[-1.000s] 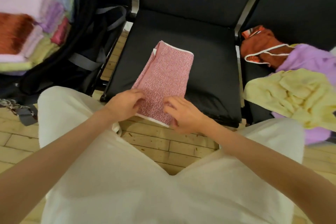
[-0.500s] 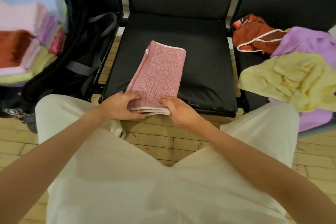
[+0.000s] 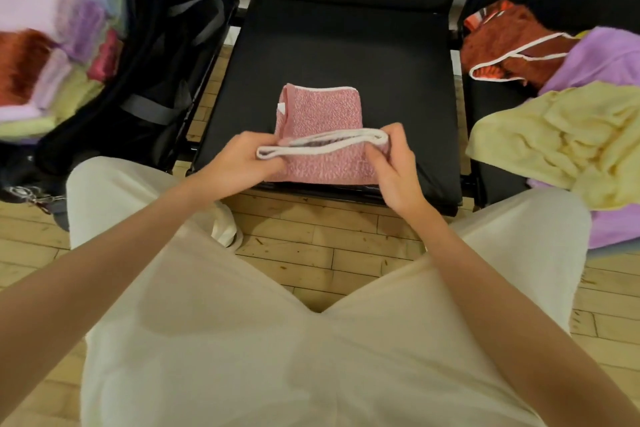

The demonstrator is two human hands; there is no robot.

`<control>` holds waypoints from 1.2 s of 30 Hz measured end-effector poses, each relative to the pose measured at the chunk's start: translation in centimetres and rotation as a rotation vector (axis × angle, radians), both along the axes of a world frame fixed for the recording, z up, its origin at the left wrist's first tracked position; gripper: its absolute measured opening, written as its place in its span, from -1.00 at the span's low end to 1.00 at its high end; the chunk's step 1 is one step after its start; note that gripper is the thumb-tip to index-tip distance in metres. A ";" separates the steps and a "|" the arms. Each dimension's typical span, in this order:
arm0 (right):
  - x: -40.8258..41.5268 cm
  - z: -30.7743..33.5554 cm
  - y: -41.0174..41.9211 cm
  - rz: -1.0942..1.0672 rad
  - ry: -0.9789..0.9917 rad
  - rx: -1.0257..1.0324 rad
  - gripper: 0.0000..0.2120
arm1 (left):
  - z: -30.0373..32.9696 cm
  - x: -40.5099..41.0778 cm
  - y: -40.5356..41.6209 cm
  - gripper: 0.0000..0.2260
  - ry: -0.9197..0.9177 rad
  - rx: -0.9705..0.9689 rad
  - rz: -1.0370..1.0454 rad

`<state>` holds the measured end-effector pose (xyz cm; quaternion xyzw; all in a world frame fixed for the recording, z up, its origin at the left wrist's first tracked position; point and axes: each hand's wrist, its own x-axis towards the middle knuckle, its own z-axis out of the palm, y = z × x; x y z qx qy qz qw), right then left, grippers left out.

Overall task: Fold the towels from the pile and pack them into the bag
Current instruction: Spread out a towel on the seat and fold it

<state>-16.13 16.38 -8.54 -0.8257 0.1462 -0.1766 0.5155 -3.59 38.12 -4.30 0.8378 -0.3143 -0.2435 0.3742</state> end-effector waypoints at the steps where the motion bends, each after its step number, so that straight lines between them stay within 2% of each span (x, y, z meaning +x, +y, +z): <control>1: 0.1 0.0 -0.3 -0.041 -0.020 0.006 -0.93 | 0.3 0.1 -0.5 -0.87 0.056 -0.060 0.034; 3: 0.6 -0.3 -0.6 -0.107 -0.018 -0.016 -0.87 | 0.4 0.1 -1.7 -0.83 0.108 -0.142 0.129; 5: 1.3 -0.7 -0.8 -0.154 0.036 -0.083 -0.80 | -0.4 0.0 -3.0 -0.87 0.056 -0.159 0.235; 7: 2.2 -1.2 -1.0 -0.188 0.105 -0.190 -0.77 | -1.6 0.1 -4.2 -0.87 -0.049 -0.099 0.335; 10: 3.4 -2.1 -1.0 -0.217 0.214 -0.315 -0.78 | -3.7 0.7 -5.1 -0.77 -0.148 0.031 0.434; 16: 5.1 -3.6 -1.3 -0.189 0.401 -0.464 -0.77 | -6.0 1.2 -5.2 -0.82 -0.354 0.255 0.449; 22: 6.4 -4.0 -1.7 -0.292 0.555 -0.357 -0.73 | -7.0 2.2 -5.0 -0.79 -0.247 0.282 0.504; 25: 6.3 -3.4 -1.3 -0.343 0.646 -0.477 -0.75 | -6.6 2.3 -4.8 -0.80 -0.340 0.289 0.509; 26: 6.1 -3.2 -1.3 -0.335 0.635 -0.531 -0.76 | -6.4 2.4 -4.6 -0.78 -0.419 0.297 0.490; 28: 5.5 -2.7 -1.5 -0.250 0.477 -0.584 -0.75 | -5.6 2.3 -4.0 -0.76 -0.569 0.241 0.374; 30: 4.8 -2.0 -2.1 -0.066 0.274 -0.582 -0.72 | -4.8 2.0 -3.2 -0.76 -0.595 0.124 0.159; 32: 4.1 -1.4 -2.4 0.178 0.237 -0.510 -0.65 | -4.4 1.5 -2.5 -0.71 -0.493 0.090 -0.044; 34: 3.4 -1.2 -2.2 0.391 0.362 -0.459 -0.52 | -4.6 1.3 -2.0 -0.63 -0.348 0.157 -0.156; 36: 3.0 -1.3 -2.2 0.464 0.423 -0.521 -0.46 | -4.7 1.7 -1.7 -0.54 -0.234 0.221 -0.198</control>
